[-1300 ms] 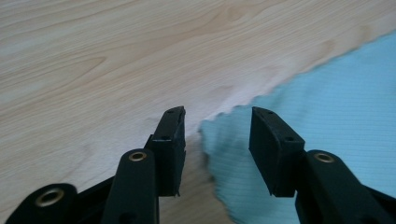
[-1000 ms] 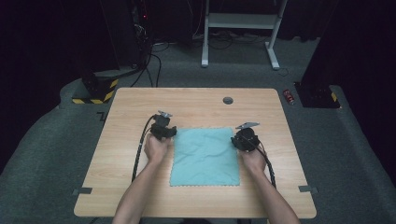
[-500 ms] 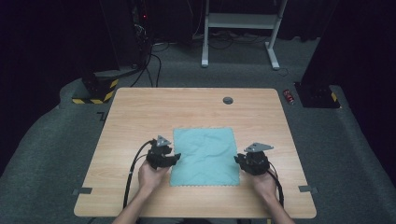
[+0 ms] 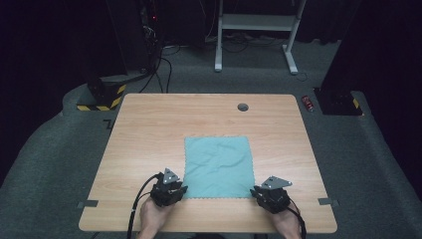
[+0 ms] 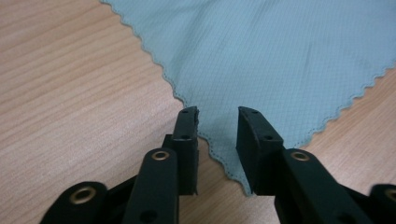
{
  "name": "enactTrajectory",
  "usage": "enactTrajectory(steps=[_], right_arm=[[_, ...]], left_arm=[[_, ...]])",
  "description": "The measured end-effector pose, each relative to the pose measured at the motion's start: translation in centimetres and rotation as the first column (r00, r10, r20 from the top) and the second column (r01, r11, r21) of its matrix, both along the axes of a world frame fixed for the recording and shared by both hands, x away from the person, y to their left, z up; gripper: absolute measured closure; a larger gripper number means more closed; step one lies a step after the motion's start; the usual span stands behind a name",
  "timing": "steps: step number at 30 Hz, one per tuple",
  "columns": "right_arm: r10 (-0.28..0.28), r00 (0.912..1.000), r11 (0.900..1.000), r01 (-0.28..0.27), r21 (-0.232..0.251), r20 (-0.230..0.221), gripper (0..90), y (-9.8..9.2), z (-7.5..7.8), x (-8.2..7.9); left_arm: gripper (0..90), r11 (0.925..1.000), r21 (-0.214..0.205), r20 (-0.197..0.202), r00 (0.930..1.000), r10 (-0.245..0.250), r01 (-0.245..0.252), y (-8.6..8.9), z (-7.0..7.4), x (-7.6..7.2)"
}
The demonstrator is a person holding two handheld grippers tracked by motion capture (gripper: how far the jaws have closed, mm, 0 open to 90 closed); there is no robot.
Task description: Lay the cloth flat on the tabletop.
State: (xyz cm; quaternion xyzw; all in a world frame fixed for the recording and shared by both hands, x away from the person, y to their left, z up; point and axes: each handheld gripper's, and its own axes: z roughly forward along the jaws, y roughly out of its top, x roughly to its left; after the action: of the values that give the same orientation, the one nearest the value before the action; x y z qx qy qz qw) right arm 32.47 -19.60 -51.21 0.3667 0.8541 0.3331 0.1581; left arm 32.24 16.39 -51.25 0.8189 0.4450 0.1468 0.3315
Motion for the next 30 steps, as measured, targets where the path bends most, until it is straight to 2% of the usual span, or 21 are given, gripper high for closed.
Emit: enactTrajectory(steps=[3, 7, 9, 12, 15, 20, 25, 27, 30], right_arm=[[0.010, 0.9999, 0.9999, -0.010, 0.010, -0.005, 82.1, -0.1, -0.3, 0.1], [0.014, 0.9999, 0.9999, -0.014, -0.003, -0.004, 89.0, 0.1, -0.2, -0.2], [0.019, 0.9998, 0.9995, -0.018, -0.026, 0.005, 89.5, 0.3, -0.1, -0.3], [0.019, 0.9998, 0.9996, -0.019, -0.022, -0.002, 89.7, 0.3, -0.1, -0.5], [0.023, 0.9997, 0.9995, -0.023, -0.021, -0.004, 89.7, 0.1, -0.1, -0.7], [0.032, 0.9995, 0.9992, -0.032, -0.023, 0.004, 89.7, 0.3, 0.2, -1.0], [0.053, 0.9986, 0.9984, -0.053, -0.022, 0.001, 89.7, 0.4, 0.4, -1.1], [0.059, 0.9982, 0.9980, -0.059, -0.023, -0.004, 89.7, 0.4, 0.2, -1.1], [0.060, 0.9981, 0.9980, -0.060, -0.020, -0.015, 87.4, 0.4, 0.0, -1.2]], left_arm=[[79.5, 0.9999, 0.013, 0.002, 1.0000, -0.003, 0.003, 0.0, 0.0, 0.0], [89.1, 1.0000, -0.006, -0.013, 0.9999, -0.007, 0.007, 0.3, 0.0, 0.1], [89.7, 0.9999, -0.010, -0.024, 0.9997, -0.010, 0.010, 0.3, 0.1, 0.1], [90.0, 0.9997, -0.005, -0.036, 0.9991, -0.024, 0.024, 0.4, 0.2, 0.3], [90.0, 0.9992, -0.026, -0.055, 0.9980, -0.031, 0.029, 0.7, 0.2, 0.4], [90.0, 0.9986, -0.018, -0.057, 0.9971, -0.051, 0.050, 1.0, 0.4, 0.1], [90.0, 0.9978, -0.042, -0.071, 0.9960, -0.054, 0.051, 1.5, 0.6, -0.1], [90.0, 0.9978, -0.039, -0.078, 0.9953, -0.058, 0.055, 1.5, 0.5, -0.1], [89.1, 0.9979, -0.046, -0.070, 0.9964, -0.049, 0.046, 1.6, 0.5, -0.1]])
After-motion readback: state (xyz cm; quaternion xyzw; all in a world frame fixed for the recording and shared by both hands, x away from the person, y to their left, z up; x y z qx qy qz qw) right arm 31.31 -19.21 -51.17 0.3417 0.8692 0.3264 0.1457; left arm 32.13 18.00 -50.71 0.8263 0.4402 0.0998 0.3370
